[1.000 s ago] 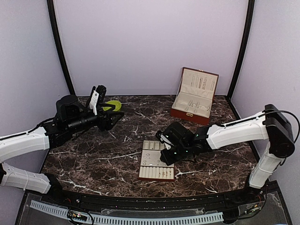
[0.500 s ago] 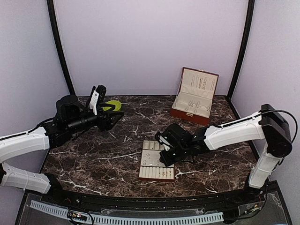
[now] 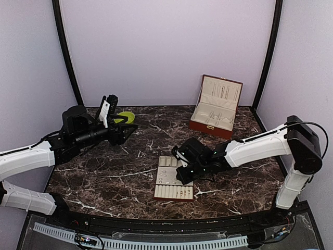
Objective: Organize the mixed jewelry
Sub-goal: Adjust the earring on the earring holder.
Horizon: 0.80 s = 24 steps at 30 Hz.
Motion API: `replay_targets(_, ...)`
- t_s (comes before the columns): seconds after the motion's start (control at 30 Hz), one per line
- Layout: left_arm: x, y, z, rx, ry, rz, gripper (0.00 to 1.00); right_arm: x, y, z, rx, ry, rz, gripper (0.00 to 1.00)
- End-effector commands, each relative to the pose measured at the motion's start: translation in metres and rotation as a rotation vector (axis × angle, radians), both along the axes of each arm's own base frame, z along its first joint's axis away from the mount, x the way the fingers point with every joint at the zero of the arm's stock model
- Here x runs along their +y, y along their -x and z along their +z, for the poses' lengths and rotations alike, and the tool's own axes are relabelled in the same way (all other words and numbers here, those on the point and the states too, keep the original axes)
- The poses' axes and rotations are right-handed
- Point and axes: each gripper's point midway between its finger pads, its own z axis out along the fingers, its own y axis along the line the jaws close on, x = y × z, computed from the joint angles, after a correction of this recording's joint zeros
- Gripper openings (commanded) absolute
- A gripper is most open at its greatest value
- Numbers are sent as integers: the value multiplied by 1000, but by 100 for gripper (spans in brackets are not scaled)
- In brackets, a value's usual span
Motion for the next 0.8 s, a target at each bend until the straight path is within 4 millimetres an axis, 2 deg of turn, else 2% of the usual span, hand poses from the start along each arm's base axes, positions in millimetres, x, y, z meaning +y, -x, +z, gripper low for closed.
replay_targets(0.0,5,0,3,-16,2,17,66,-9,-1,-1,-17,29,-34,12)
replay_targets(0.17,12,-2,7,-36,4,54,67,-12,-9,17,-64,16,-69,19)
replay_targets(0.3,12,-3,6,-31,3,60,67,-13,-16,40,-108,-12,-97,29)
replay_targets(0.47,11,-5,3,-22,-4,63,67,-29,-27,59,-141,-31,-168,38)
replay_targets(0.57,10,-7,1,-17,-10,66,67,-47,-39,56,-111,-57,-247,38)
replay_targets(0.77,8,-10,-5,7,-29,64,67,-79,-51,24,-18,-82,-379,35)
